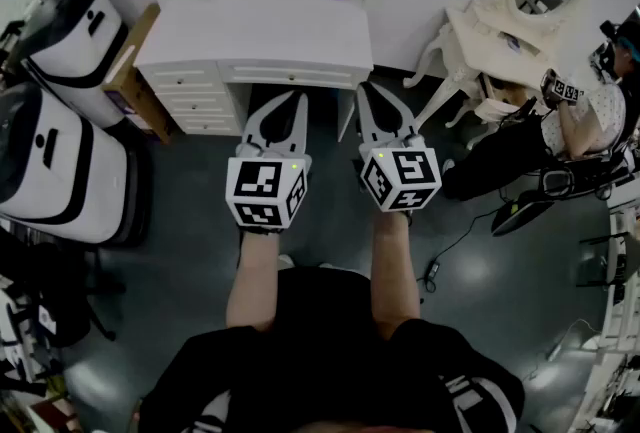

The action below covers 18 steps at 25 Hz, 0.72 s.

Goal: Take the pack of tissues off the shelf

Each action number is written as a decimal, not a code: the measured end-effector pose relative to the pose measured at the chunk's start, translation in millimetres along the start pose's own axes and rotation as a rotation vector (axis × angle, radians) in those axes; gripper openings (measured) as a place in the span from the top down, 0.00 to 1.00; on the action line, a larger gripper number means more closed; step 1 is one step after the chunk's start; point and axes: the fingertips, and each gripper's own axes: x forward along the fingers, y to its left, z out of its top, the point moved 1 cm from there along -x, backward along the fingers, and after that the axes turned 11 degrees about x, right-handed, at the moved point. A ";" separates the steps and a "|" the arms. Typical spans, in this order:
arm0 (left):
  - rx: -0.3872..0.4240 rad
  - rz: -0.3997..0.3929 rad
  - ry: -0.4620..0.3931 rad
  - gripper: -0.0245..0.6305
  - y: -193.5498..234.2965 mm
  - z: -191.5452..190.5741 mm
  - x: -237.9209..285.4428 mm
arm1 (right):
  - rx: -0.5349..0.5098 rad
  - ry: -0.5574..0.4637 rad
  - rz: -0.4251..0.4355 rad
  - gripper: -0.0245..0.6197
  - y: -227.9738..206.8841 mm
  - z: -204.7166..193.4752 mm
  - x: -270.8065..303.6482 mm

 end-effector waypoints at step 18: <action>-0.081 -0.005 -0.048 0.95 75.7 -11.5 -5.9 | 0.013 -0.039 -0.064 0.92 37.5 -13.7 26.2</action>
